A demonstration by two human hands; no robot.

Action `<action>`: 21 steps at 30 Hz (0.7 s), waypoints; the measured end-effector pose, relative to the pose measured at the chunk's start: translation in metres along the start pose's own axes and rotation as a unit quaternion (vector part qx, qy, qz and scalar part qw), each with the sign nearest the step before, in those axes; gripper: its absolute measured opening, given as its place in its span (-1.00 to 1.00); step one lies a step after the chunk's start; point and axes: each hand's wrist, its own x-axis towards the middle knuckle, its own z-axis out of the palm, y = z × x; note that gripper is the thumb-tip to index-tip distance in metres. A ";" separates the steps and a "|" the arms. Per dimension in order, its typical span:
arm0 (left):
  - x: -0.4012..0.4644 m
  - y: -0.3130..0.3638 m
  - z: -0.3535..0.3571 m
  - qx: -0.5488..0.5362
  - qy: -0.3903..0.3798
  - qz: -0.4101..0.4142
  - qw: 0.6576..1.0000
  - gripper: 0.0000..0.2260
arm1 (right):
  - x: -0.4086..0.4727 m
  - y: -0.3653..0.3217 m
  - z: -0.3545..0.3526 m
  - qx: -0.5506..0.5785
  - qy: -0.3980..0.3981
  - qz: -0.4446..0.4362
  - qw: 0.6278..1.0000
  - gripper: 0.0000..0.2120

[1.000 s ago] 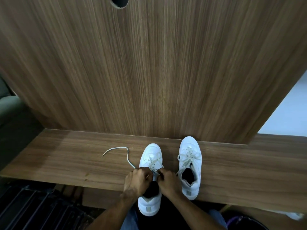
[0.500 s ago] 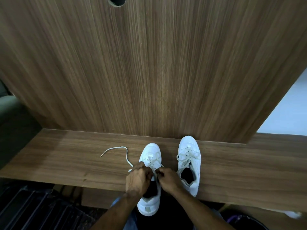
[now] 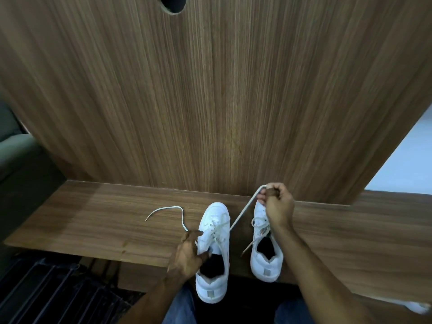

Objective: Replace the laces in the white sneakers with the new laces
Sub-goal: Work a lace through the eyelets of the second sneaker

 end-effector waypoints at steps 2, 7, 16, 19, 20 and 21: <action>0.001 0.000 -0.001 -0.010 0.013 -0.004 1.000 -0.72 | 0.005 -0.002 -0.006 -0.103 0.019 -0.054 0.993 -0.80; 0.002 0.002 0.000 0.011 0.015 -0.005 1.000 -0.86 | -0.032 0.045 -0.007 -0.424 -0.139 -0.225 0.866 -0.68; -0.001 0.005 -0.002 0.037 0.023 -0.010 0.999 -0.88 | -0.068 0.083 0.024 -0.553 -0.307 -0.264 0.728 -0.72; -0.001 0.005 -0.001 0.039 0.016 -0.010 0.999 -0.90 | -0.055 0.070 0.021 -0.520 -0.266 -0.235 0.777 -0.77; -0.001 0.005 -0.002 0.038 0.012 -0.014 0.999 -0.89 | -0.052 0.062 0.020 -0.459 -0.224 -0.199 0.836 -0.82; -0.001 0.005 -0.002 0.038 0.009 -0.016 0.999 -0.89 | -0.046 0.053 0.018 -0.384 -0.169 -0.156 0.894 -0.85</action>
